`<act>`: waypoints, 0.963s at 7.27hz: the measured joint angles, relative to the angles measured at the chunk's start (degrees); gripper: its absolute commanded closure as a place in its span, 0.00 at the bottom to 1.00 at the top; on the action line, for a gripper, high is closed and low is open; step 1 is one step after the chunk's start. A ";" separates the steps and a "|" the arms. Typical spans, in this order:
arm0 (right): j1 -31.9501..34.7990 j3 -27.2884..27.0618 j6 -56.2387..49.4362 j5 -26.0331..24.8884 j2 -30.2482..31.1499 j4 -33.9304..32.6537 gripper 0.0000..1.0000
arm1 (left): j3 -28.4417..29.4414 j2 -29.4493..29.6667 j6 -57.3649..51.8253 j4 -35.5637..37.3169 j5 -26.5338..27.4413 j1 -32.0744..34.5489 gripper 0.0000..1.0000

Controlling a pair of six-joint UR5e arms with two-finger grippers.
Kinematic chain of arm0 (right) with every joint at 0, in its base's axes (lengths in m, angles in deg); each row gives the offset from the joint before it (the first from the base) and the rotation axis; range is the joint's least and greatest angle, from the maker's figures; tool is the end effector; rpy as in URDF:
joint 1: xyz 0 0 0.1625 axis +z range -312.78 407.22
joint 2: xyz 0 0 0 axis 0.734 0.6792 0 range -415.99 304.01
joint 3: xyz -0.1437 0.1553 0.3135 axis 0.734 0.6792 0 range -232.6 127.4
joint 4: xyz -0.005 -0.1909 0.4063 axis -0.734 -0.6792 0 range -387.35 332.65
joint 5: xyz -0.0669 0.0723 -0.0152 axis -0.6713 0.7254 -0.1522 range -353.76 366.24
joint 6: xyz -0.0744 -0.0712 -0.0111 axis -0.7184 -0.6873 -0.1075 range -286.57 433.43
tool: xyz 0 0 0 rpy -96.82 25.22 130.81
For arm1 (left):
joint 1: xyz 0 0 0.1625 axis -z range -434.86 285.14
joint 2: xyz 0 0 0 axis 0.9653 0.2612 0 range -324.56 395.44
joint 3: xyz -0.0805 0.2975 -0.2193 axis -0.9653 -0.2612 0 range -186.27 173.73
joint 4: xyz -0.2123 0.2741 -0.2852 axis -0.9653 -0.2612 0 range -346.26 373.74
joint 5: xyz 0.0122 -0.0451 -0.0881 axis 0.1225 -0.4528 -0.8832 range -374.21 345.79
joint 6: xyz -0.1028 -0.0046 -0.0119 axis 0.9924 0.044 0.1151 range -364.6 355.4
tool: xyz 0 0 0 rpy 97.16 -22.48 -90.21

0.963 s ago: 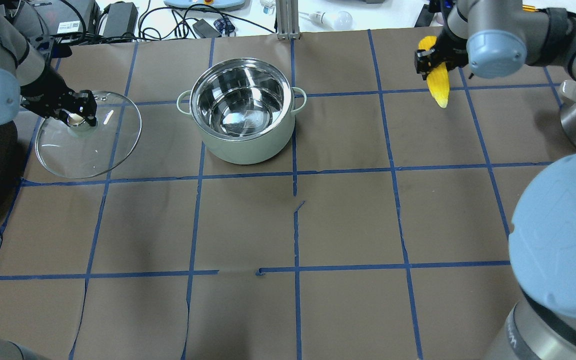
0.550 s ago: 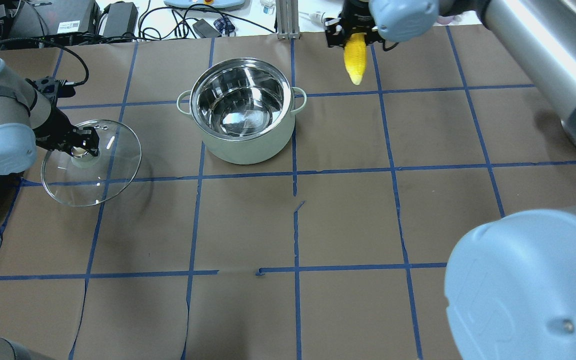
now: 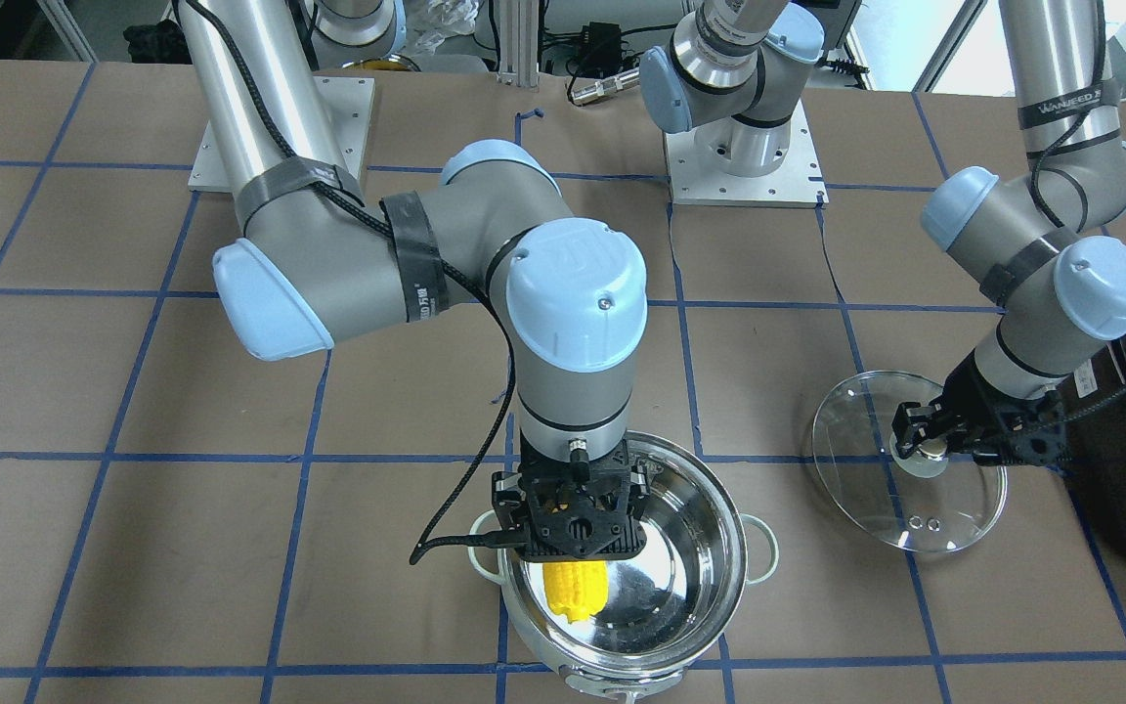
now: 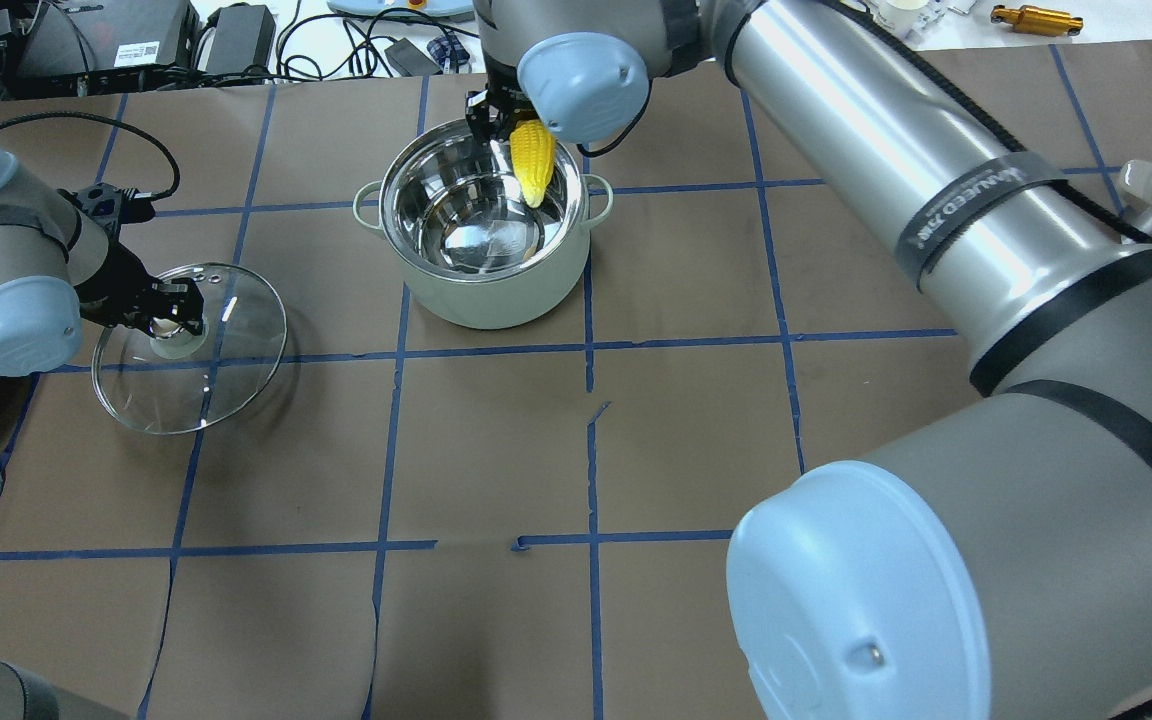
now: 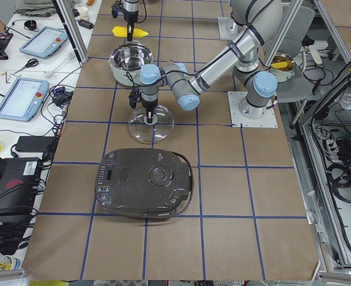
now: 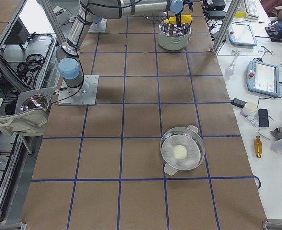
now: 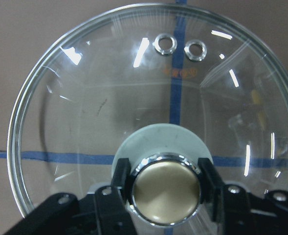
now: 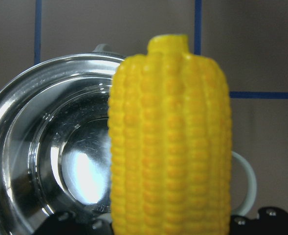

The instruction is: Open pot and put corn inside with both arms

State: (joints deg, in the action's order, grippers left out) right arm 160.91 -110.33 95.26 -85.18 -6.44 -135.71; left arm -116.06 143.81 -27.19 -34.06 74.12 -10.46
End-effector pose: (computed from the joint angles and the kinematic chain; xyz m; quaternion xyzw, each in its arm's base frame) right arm 0.4356 -0.6674 0.3050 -0.0151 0.9959 -0.0867 0.0229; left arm 0.1203 -0.5667 0.1603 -0.0258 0.9989 -0.0382 0.0011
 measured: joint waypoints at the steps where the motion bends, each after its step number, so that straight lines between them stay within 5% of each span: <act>1: 0.65 0.11 0.26 0.94 -1.61 -1.75 0.98 | -0.13 0.18 0.05 -0.02 -0.22 -0.06 0.43; 2: 1.03 0.13 0.29 2.28 -3.09 -3.76 0.65 | -0.17 0.29 0.04 -0.07 -0.28 -0.11 0.34; 3: 1.23 0.13 0.16 3.00 -4.06 -4.99 0.01 | -0.19 0.30 0.03 -0.09 -0.24 -0.13 0.30; 5: 1.33 0.08 -0.21 3.39 -4.55 -5.83 0.00 | -0.26 0.39 0.15 -0.16 -0.07 -0.14 0.21; 7: 1.36 0.10 -0.33 3.50 -4.00 -5.96 0.00 | 0.51 0.05 0.39 -0.27 0.22 -0.06 0.01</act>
State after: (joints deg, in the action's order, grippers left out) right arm 162.27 -110.23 94.94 -81.68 -10.44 -141.67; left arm -115.55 143.86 -26.80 -34.32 74.34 -10.52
